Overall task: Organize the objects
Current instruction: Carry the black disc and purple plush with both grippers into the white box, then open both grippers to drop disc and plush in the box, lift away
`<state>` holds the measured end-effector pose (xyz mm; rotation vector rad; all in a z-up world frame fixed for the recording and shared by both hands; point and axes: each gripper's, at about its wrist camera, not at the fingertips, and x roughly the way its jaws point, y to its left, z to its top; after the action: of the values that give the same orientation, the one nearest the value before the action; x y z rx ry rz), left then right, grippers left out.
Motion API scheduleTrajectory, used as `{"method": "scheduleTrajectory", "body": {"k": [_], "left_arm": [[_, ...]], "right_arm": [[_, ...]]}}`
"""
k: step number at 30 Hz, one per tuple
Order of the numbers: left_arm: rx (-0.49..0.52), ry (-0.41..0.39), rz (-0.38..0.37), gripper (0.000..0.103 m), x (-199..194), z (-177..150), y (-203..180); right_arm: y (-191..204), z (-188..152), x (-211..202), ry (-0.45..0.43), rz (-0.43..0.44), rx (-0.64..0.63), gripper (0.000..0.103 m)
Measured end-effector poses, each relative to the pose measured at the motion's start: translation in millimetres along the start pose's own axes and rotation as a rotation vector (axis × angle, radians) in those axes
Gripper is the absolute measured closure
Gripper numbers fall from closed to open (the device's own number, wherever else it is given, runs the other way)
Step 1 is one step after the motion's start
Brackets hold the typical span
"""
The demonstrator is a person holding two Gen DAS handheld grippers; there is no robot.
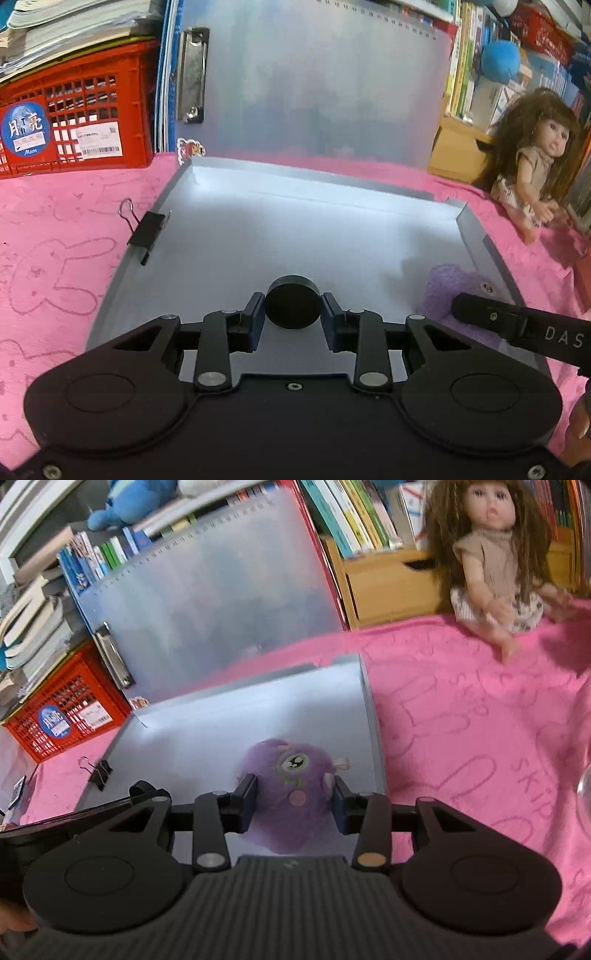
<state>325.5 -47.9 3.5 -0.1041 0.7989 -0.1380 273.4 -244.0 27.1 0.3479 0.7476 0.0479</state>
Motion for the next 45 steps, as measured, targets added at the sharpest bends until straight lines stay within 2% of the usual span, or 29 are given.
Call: {"method": "scheduleTrajectory", "body": {"k": [6, 13, 14, 15, 16, 17, 20, 22, 24, 26, 29, 34, 45], "left_arm": [[0.004, -0.004, -0.007, 0.072, 2, -1, 1], [0.057, -0.013, 0.003, 0.072, 2, -2, -5], [0.055, -0.014, 0.004, 0.068, 1, -1, -5], [0.048, -0.019, 0.003, 0.060, -1, 0, -5], [0.041, -0.027, 0.005, 0.055, -4, 2, -4], [0.033, -0.040, 0.010, 0.049, -8, 3, -3], [0.012, -0.067, 0.018, 0.037, -20, 9, 1], [0.005, -0.080, 0.023, 0.033, -30, 12, 3], [0.010, -0.098, 0.016, 0.025, -41, 15, 5], [0.020, -0.120, 0.017, 0.022, -54, 15, 6], [0.044, -0.137, 0.022, 0.022, -73, 14, 4], [0.094, -0.170, 0.025, 0.018, -103, 4, 0], [0.140, -0.216, -0.020, 0.016, -160, -46, 1]], "right_arm": [[4, -1, 2, -0.003, -0.003, -0.035, 0.058], [6, 0, 4, 0.001, -0.014, -0.063, 0.055], [6, 0, 3, -0.001, -0.011, -0.063, 0.052], [5, 1, 1, -0.006, -0.011, -0.061, 0.050], [6, 2, -1, -0.017, -0.014, -0.061, 0.040], [6, 3, -5, -0.031, -0.009, -0.063, 0.034], [8, 8, -17, -0.066, 0.000, -0.064, 0.030], [8, 11, -26, -0.079, 0.012, -0.053, 0.030], [8, 13, -35, -0.097, 0.025, -0.042, 0.028], [8, 14, -46, -0.108, 0.042, -0.030, 0.025], [8, 13, -61, -0.113, 0.075, -0.027, 0.022], [12, 4, -89, -0.139, 0.079, -0.059, 0.021], [19, -37, -144, -0.189, 0.096, -0.166, 0.016]]}}
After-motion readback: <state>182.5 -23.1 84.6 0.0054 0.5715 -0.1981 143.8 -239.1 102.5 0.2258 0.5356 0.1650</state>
